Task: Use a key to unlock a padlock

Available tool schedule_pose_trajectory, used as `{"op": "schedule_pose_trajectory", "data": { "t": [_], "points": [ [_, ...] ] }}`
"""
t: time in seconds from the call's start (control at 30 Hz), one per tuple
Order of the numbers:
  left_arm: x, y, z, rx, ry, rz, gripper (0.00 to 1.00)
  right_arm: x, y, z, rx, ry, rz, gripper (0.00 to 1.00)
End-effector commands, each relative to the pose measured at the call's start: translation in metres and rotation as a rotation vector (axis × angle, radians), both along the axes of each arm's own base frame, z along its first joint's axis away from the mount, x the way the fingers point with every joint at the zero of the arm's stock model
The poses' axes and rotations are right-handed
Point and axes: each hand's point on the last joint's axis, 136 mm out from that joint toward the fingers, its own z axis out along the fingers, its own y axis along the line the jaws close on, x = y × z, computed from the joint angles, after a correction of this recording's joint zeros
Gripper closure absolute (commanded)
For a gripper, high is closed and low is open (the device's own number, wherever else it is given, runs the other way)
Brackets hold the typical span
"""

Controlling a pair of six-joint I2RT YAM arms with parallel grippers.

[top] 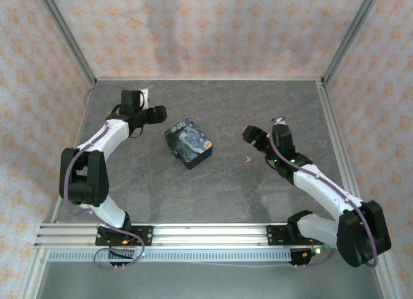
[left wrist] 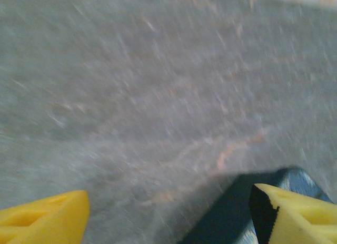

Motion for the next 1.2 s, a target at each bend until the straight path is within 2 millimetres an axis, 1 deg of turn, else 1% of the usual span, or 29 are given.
{"op": "schedule_pose_trajectory", "data": {
  "t": [0.0,0.07,0.17,0.27,0.33,0.4,0.53,0.6,0.7,0.8,0.93,1.07,1.17],
  "points": [
    [-0.019,-0.032,-0.015,-0.087,0.128,-0.138,0.19,-0.015,0.047,-0.014,0.041,0.072,0.135,0.14],
    [-0.020,-0.042,-0.019,-0.102,0.142,-0.171,0.19,-0.020,0.074,-0.024,0.062,0.108,0.209,0.14],
    [-0.025,-0.053,-0.024,-0.114,0.160,-0.208,0.19,-0.024,0.110,-0.036,0.142,0.161,0.300,0.15],
    [-0.031,-0.058,-0.030,-0.122,0.191,-0.225,0.21,-0.027,0.140,-0.047,0.196,0.223,0.378,0.19],
    [-0.037,-0.061,-0.033,-0.128,0.214,-0.246,0.24,-0.025,0.154,-0.049,0.217,0.227,0.405,0.21],
    [-0.044,-0.066,-0.036,-0.131,0.227,-0.264,0.25,-0.020,0.161,-0.049,0.228,0.222,0.410,0.22],
    [-0.058,-0.073,-0.034,-0.134,0.221,-0.276,0.27,-0.009,0.175,-0.047,0.249,0.226,0.421,0.31],
    [-0.064,-0.076,-0.034,-0.136,0.223,-0.277,0.29,-0.002,0.177,-0.047,0.242,0.221,0.406,0.33],
    [-0.073,-0.081,-0.034,-0.145,0.223,-0.273,0.32,0.012,0.172,-0.047,0.224,0.218,0.362,0.34],
    [-0.080,-0.088,-0.033,-0.165,0.214,-0.263,0.32,0.030,0.165,-0.047,0.219,0.219,0.326,0.35],
    [-0.089,-0.101,-0.033,-0.166,0.194,-0.255,0.32,0.061,0.154,-0.045,0.189,0.213,0.291,0.36],
    [-0.085,-0.112,-0.029,-0.200,0.154,-0.217,0.30,0.087,0.147,-0.047,0.177,0.227,0.279,0.37],
    [-0.078,-0.113,-0.027,-0.178,0.131,-0.183,0.29,0.095,0.145,-0.049,0.161,0.235,0.274,0.38]
  ]
}}
